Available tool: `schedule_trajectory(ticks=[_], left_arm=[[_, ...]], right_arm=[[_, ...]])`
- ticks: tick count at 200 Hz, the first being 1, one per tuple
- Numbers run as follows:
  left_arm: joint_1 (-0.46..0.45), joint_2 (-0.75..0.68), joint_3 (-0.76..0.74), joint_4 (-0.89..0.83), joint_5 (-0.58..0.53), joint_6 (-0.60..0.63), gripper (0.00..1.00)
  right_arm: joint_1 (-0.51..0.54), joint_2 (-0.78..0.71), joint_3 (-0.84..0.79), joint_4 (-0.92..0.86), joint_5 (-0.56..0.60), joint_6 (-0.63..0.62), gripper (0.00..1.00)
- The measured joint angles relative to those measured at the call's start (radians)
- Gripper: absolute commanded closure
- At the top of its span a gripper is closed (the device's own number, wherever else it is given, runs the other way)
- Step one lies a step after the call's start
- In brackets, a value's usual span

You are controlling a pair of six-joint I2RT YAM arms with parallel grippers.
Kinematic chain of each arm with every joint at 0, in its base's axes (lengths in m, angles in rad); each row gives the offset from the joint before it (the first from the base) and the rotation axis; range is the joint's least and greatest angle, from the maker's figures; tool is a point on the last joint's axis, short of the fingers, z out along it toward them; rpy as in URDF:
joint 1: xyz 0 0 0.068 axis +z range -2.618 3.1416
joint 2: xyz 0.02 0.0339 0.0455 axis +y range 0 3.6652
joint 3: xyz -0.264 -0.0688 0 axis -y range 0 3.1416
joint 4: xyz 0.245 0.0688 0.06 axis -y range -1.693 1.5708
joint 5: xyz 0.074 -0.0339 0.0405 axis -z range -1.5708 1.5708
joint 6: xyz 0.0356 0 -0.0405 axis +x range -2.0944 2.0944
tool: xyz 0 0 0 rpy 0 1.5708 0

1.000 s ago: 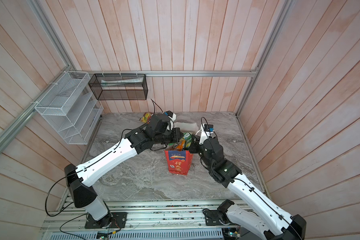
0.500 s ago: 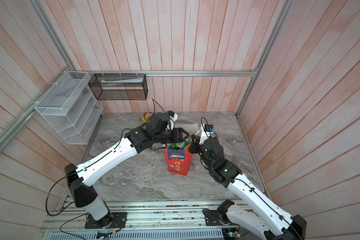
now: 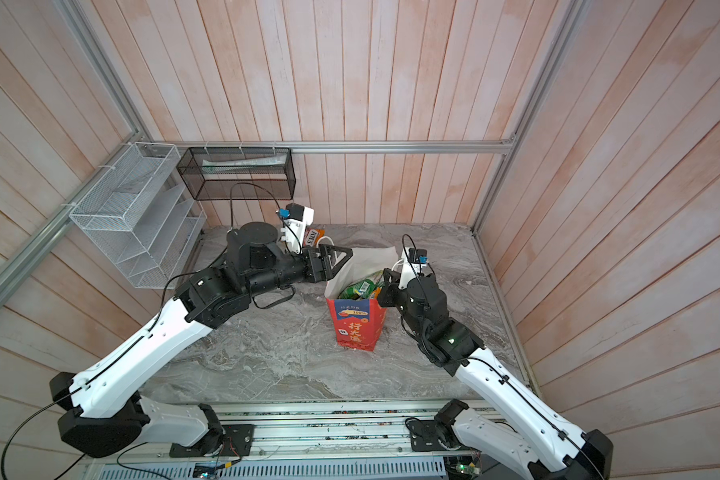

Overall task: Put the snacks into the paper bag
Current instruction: 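Withdraw the left gripper toward the purple Berries packet, then lower the open left gripper onto the purple Berries packet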

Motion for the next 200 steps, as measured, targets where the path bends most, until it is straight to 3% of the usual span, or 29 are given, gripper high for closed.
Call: schedule_trajectory(ticks=[5,41,82,106,128,200], left_arm=[[0.011,-0.018,-0.021,0.006,-0.008,0.007,0.0],[0.142,-0.158,-0.225,0.082,-0.069,0.013,0.0],[0.423,-0.212,-0.419,0.18,-0.029,-0.019,0.0],[0.573,-0.13,-0.477,0.236,0.052,-0.041,0.0],[0.652,-0.004,-0.51,0.283,0.121,-0.056,0.01],[0.671,0.359,-0.5,0.392,0.26,-0.06,0.01]], right_arm=[[0.0,0.0,0.0,0.0,0.0,0.0,1.0],[0.001,0.0,0.0,0.0,0.0,-0.003,1.0],[0.005,0.003,0.0,0.0,0.0,-0.003,1.0],[0.006,0.003,0.0,0.0,0.0,-0.003,1.0],[0.006,0.003,0.0,0.0,0.0,-0.003,1.0],[0.019,0.015,0.0,0.001,0.0,-0.003,1.0]])
